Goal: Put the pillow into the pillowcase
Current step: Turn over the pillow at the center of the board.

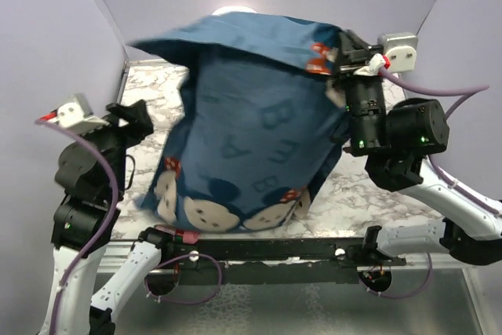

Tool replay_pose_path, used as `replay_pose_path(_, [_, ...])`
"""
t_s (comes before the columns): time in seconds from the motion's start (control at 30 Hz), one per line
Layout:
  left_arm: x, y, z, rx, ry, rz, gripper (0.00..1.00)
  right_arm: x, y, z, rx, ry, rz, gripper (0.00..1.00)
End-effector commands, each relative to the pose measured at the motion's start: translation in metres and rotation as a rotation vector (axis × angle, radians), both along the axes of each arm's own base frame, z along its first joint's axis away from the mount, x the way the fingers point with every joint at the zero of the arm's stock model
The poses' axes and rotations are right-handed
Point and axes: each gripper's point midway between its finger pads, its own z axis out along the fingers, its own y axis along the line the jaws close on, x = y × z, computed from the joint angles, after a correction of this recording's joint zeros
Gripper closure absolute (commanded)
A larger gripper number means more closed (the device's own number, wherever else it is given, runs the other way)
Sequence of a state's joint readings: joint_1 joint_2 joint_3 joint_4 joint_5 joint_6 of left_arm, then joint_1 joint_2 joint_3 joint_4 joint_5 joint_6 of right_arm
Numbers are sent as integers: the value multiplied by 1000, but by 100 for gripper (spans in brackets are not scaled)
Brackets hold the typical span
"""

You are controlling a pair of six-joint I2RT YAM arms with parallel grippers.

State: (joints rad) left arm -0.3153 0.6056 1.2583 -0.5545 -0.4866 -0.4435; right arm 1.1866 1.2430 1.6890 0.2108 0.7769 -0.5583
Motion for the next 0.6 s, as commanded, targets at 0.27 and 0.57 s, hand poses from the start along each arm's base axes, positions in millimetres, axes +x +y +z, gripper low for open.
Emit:
replay_pose_path(0.27, [67, -138, -58, -223, 136, -584, 30, 80, -91, -148, -53, 449, -330, 45])
replay_pose_path(0.57, [58, -110, -25, -115, 135, -473, 28, 169, -18, -159, -86, 629, -109, 25])
